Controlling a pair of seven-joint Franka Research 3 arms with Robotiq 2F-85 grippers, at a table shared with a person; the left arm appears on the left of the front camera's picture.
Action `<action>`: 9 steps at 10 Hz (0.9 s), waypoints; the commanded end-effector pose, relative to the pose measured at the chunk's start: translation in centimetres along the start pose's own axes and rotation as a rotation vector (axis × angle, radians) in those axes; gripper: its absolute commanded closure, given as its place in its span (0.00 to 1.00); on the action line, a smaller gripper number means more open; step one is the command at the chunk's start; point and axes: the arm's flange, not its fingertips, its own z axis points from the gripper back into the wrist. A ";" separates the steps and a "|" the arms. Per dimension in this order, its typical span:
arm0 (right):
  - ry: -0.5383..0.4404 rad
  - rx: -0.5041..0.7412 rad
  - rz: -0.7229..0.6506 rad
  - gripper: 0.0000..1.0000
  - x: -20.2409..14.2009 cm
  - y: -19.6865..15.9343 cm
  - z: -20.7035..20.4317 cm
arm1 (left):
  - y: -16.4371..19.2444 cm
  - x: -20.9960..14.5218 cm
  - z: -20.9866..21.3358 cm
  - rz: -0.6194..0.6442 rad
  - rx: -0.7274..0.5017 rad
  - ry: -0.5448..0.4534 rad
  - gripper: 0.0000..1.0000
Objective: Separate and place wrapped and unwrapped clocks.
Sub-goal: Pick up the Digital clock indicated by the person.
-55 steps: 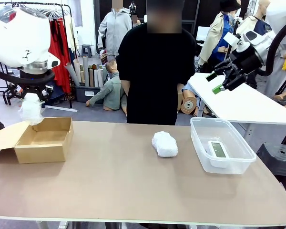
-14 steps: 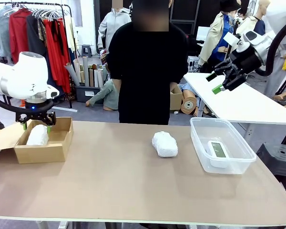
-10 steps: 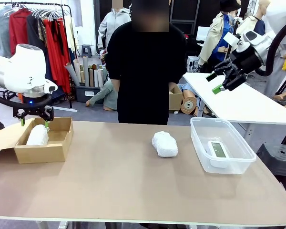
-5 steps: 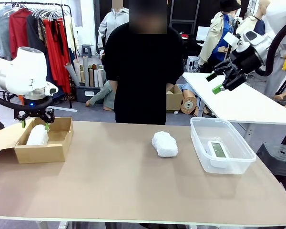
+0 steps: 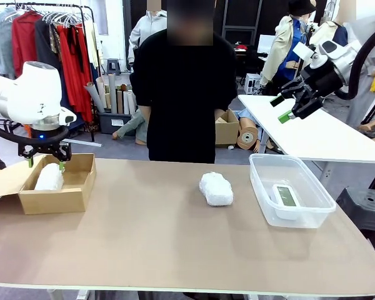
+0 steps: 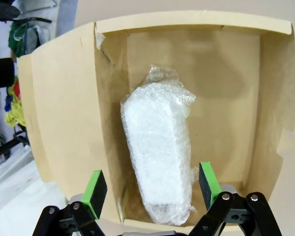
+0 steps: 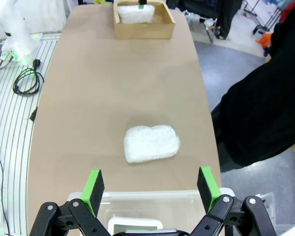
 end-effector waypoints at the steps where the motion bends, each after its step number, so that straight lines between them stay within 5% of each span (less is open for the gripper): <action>1: 0.000 -0.001 0.002 0.00 0.1 0.0 0.1 | 0.4 -0.4 1.9 -0.085 -0.037 0.039 0.04; 5: 0.000 -0.001 0.002 0.00 0.1 0.0 0.1 | 1.9 -0.9 7.1 -0.308 -0.314 0.048 0.04; 7: 0.000 -0.001 0.002 0.00 0.1 0.0 0.1 | 2.9 -1.0 9.2 -0.460 -0.576 0.091 0.04; 9: 0.000 -0.001 0.002 0.00 0.1 0.0 0.1 | 3.4 -1.0 10.0 -0.597 -0.834 0.016 0.04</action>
